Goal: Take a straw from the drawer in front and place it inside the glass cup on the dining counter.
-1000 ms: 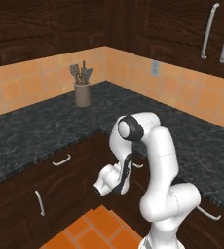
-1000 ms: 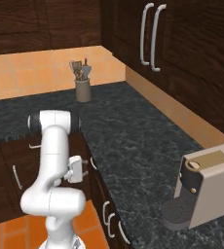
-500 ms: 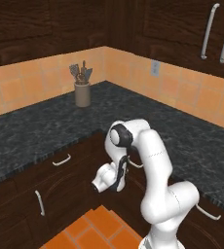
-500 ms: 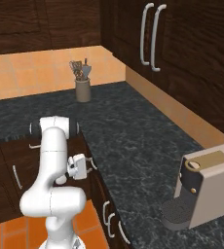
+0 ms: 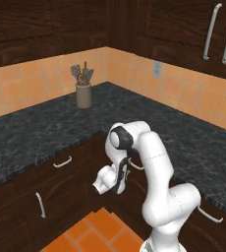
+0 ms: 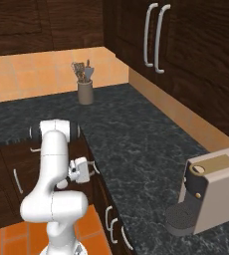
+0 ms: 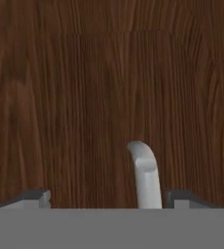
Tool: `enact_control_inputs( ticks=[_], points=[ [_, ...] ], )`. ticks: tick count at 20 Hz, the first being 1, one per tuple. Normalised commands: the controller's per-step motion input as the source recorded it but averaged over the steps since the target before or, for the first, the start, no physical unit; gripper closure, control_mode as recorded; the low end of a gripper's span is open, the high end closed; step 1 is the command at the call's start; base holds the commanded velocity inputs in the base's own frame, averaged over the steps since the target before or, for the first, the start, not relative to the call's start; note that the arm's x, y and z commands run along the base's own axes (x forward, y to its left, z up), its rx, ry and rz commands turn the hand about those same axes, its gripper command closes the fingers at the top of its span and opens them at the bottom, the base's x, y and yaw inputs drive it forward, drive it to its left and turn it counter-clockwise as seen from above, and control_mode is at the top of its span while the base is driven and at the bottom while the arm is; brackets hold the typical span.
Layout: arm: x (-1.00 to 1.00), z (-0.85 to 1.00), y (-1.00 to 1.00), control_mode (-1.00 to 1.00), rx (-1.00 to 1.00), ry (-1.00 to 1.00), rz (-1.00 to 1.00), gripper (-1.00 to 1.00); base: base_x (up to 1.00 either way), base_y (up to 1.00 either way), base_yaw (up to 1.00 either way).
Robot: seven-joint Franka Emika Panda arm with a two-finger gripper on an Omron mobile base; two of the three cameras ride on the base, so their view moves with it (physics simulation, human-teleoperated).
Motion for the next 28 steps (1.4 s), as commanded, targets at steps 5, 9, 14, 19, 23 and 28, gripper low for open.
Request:
enact_control_inputs(
  ticks=[5,9,14,19,23,28],
  points=[
    [-0.34,0.4,-0.42,-1.0,0.09,-0.06,0.0,-1.0,0.0,0.0,0.0],
    [-0.37,0.23,-0.44,-1.0,0.09,-0.01,0.0,-1.0,0.0,0.0,0.0],
    [0.13,0.0,-0.27,-1.0,0.07,0.02,0.01,-1.0,0.0,0.0,0.0],
    [0.05,-0.09,-0.01,-1.0,0.06,0.03,0.09,1.0,0.0,0.0,0.0],
    [-0.39,-0.01,0.1,-1.0,0.03,0.0,0.12,1.0,0.0,0.0,0.0],
    [-0.49,0.0,0.61,-1.0,0.06,0.0,0.11,1.0,0.0,0.0,0.0]
  ],
)
